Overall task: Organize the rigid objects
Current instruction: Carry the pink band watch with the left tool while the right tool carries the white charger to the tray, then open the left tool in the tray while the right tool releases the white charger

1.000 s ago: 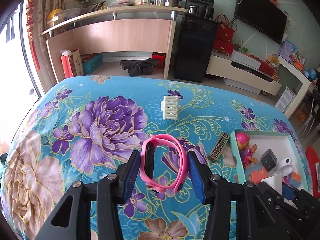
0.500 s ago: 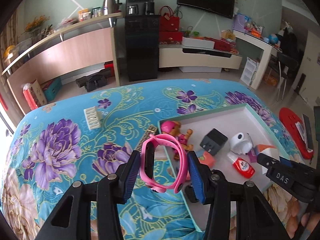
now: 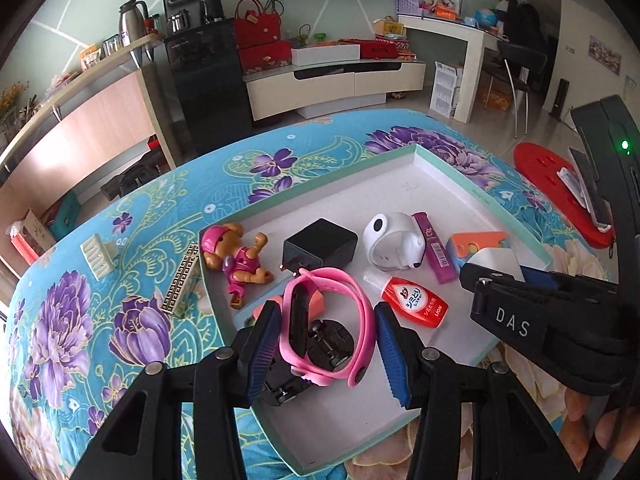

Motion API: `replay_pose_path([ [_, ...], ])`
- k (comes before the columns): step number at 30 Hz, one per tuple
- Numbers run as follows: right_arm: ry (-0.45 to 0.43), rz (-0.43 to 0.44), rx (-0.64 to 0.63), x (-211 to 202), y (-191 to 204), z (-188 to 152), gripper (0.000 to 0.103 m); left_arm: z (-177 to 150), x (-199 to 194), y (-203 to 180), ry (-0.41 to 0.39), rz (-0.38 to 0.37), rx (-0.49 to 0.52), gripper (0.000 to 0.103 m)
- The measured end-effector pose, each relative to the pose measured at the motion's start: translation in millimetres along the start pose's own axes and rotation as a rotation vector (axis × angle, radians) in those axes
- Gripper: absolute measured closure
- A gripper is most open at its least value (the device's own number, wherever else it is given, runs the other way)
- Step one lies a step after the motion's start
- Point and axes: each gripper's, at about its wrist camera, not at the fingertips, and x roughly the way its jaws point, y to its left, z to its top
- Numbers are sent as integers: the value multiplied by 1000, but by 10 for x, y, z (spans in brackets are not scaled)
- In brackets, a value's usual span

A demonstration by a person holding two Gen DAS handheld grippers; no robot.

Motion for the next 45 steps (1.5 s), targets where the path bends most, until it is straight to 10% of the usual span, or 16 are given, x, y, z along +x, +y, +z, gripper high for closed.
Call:
replay_pose_path([
  [17,43,18,22,140,-44,-18,59,-28,183,-7,42,15,-3,51],
  [28,18,14,27,43,-32,4,50,8,96,121,26,32,-32,32],
  [45,-68,112,-97,-204,455,3,46,-267,-120,1647,25,270,-397,21],
])
